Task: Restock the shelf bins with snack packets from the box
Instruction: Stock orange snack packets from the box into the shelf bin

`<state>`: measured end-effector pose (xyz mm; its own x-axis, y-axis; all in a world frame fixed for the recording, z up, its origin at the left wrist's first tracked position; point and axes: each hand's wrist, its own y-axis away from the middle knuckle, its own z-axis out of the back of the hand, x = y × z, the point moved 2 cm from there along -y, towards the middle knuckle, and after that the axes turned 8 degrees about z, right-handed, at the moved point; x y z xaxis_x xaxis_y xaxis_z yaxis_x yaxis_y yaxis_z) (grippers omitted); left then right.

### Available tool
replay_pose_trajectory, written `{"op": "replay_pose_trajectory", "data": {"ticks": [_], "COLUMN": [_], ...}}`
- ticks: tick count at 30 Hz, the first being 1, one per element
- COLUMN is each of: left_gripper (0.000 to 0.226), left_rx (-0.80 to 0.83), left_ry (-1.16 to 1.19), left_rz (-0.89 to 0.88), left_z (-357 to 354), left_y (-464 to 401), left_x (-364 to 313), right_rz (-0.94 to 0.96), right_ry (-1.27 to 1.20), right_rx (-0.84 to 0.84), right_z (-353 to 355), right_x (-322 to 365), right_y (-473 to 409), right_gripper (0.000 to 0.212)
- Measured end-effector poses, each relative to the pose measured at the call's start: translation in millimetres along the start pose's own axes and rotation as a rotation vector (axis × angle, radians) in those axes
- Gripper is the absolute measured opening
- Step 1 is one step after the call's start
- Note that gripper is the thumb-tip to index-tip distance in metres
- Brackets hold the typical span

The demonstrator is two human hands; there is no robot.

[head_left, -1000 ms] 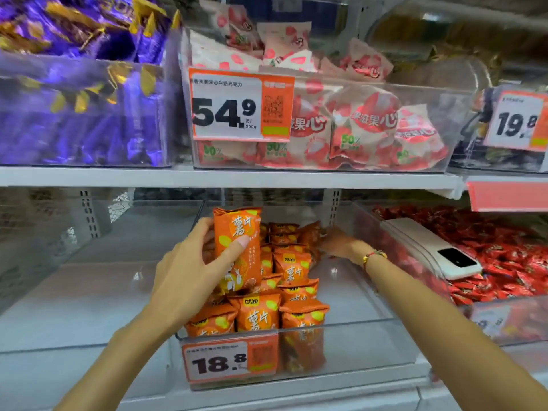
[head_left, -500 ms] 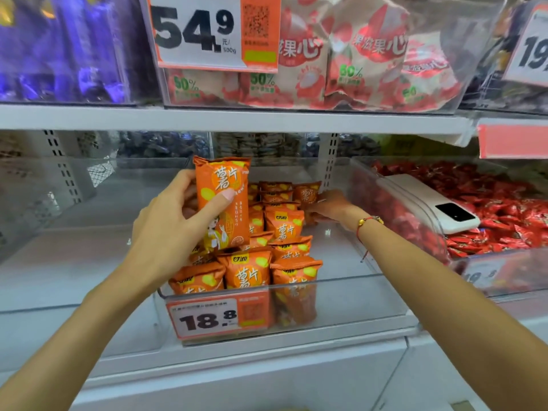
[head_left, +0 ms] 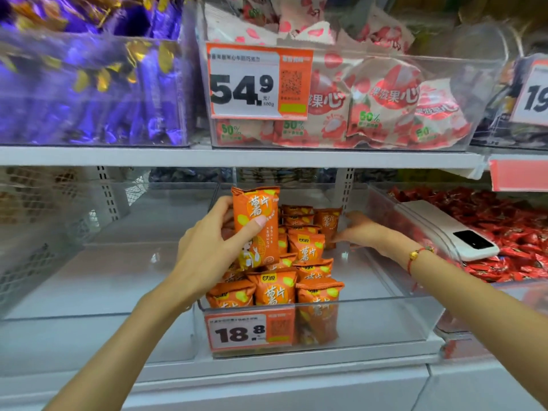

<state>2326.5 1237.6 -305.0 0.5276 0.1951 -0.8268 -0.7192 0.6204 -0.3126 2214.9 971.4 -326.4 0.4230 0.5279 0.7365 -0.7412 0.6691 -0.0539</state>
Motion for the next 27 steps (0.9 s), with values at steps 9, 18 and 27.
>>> {"op": "replay_pose_trajectory", "data": {"ticks": [9,18,27], "left_gripper": [0.064,0.064,0.056], "left_rx": [0.117,0.001,-0.077], "left_ry": [0.021,0.052,0.146], "left_rz": [-0.104,-0.08,-0.071], "left_z": [2,7,-3], "left_y": [12,14,14], "left_x": [-21,-4,6], "right_rz": [0.434,0.1,0.173], "right_ry": [0.172,0.021,0.263], "right_rx": [0.269,-0.158,0.01], "right_z": [-4,27,-3], "right_x": [64,-20,-21], "right_y": [90,4,-50], "right_gripper": [0.073,0.035,0.05]}}
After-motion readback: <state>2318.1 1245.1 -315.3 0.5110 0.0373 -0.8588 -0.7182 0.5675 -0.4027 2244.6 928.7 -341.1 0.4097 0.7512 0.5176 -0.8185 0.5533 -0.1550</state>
